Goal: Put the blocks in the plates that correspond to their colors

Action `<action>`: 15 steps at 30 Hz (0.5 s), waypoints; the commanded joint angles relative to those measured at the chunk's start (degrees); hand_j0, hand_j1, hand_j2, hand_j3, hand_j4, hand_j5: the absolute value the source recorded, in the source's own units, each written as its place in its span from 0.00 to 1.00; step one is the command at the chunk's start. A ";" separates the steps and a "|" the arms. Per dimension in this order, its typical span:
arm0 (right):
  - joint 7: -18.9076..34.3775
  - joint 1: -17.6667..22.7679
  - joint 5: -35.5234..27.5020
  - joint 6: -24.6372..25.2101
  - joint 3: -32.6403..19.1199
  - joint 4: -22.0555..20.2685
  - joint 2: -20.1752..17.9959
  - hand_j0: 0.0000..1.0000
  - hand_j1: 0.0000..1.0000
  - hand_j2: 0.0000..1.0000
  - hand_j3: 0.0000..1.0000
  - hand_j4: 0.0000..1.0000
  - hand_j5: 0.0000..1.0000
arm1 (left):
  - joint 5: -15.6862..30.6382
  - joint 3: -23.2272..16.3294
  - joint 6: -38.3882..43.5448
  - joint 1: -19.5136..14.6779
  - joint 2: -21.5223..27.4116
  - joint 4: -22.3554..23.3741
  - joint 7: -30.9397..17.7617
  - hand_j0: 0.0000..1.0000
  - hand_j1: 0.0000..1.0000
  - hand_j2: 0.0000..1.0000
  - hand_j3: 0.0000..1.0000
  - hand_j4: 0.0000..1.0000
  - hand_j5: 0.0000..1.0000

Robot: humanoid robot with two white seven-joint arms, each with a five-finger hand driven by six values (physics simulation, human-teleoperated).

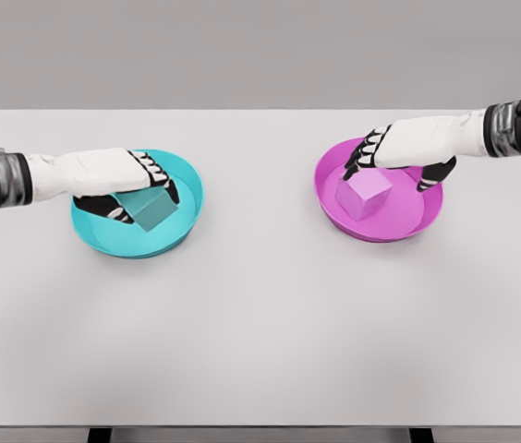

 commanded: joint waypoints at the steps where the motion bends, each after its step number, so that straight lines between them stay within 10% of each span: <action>1: -0.02 0.00 -0.50 0.13 -0.29 0.05 -0.17 1.00 1.00 1.00 1.00 1.00 1.00 | 0.37 0.08 0.24 0.00 -1.45 2.45 0.05 0.53 0.53 0.53 0.53 0.53 0.53; 11: -0.02 2.20 -13.33 0.13 -4.42 5.40 -12.04 1.00 1.00 1.00 1.00 1.00 1.00 | 0.29 -0.18 0.15 0.00 -6.46 11.85 0.05 0.55 0.55 0.55 0.55 0.55 0.55; 15: -0.02 2.55 -15.36 0.13 -4.33 6.37 -12.04 1.00 1.00 1.00 1.00 1.00 1.00 | 0.11 -0.18 -0.11 0.00 -6.64 13.35 0.05 0.71 0.71 0.71 0.71 0.71 0.71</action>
